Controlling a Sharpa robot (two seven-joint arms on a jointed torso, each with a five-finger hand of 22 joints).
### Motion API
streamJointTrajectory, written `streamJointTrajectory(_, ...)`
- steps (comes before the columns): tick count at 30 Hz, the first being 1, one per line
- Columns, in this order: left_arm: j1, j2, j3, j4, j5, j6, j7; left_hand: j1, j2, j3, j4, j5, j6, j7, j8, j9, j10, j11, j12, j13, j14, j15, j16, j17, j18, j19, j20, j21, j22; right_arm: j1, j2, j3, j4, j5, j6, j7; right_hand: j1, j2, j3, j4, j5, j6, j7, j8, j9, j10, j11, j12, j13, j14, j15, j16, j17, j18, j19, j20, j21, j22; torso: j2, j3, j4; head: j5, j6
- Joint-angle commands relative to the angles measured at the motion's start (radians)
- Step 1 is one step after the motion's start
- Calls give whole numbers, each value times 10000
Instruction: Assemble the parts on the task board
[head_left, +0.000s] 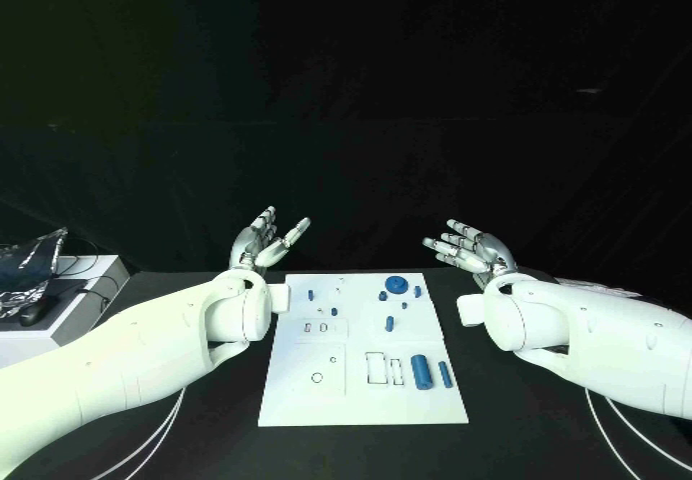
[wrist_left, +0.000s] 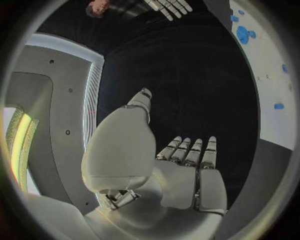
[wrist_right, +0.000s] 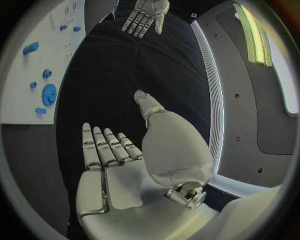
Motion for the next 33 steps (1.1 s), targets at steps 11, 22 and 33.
streamJointTrajectory(11,-155,-562,103,397,-764,2183,-518,326,1446,-148,-1416,-18,4294,574,334,257,6086,883,379,313,7033,84,598,401,954,5563,-53,2819,794,296,185,-142,-1009,-6292,1530,-746,1240,501,94,-1183,-670,6219,594,417,313,7201,-1097,316,259,7783,-1421,553,316,851,5991,-1356,2499,808,164,-23,48,-61,-184)
streamJointTrajectory(22,-554,-1555,607,1996,-1416,2499,-115,580,1870,-161,-2001,8,8990,455,499,456,10519,-119,474,434,12354,-1403,1510,1423,924,8839,-1681,4928,1618,340,562,-84,-1297,-11060,1193,-2094,684,35,155,-916,-817,7766,81,395,363,9110,-1918,245,276,10932,-2844,4380,2379,390,8415,-3067,6077,2945,702,-69,243,-297,23)
streamJointTrajectory(33,-814,-2089,991,3107,-1473,2638,-109,408,1675,201,-1946,0,8973,437,496,455,10533,-147,481,440,11867,-1496,2450,3396,326,7822,-2259,6757,2775,621,1083,-46,-1787,-13737,1632,-3655,492,-646,1239,-673,-593,8028,-14,393,383,8884,-1949,300,294,10560,-2899,7865,4667,479,7833,-3204,9976,7310,1170,-107,498,-544,138)
